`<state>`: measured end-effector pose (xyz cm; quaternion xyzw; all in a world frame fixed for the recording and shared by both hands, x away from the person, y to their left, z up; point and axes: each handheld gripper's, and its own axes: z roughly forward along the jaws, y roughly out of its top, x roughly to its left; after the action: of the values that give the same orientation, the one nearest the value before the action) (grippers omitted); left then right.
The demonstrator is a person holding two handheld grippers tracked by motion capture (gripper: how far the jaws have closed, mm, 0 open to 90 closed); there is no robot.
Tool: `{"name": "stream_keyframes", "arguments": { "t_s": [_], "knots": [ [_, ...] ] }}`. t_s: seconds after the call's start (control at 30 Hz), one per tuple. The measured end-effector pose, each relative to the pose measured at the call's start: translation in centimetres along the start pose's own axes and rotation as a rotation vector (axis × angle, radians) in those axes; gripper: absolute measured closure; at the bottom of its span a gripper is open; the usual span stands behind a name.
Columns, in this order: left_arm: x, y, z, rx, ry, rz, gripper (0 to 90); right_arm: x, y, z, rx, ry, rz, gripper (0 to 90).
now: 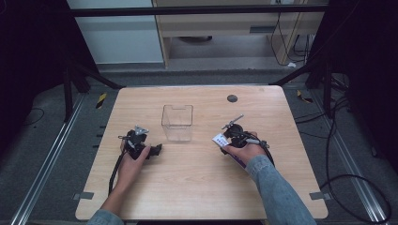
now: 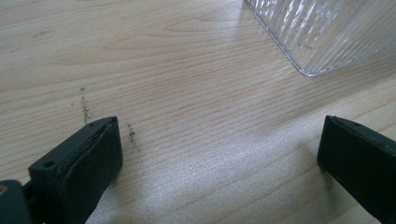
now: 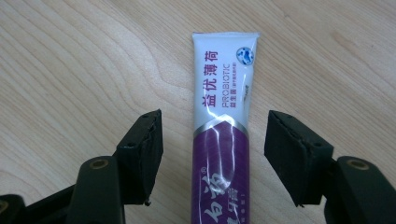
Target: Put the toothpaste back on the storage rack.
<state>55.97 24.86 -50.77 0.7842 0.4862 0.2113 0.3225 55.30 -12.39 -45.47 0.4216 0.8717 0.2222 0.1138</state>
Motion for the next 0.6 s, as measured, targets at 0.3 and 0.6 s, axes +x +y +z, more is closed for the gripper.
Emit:
{"name": "stream_keyframes", "arguments": {
  "t_s": [0.3, 0.6],
  "knots": [
    [0.0, 0.0, 0.0, 0.000, 0.000, 0.000, 0.0, -0.7, -0.2, 0.7, 0.019, 0.000, 0.033, 28.1],
    [0.0, 0.0, 0.0, 0.000, 0.000, 0.001, 0.0, -0.6, -0.2, 1.4, 0.042, 0.012, 0.024, 27.0]
  ]
}}
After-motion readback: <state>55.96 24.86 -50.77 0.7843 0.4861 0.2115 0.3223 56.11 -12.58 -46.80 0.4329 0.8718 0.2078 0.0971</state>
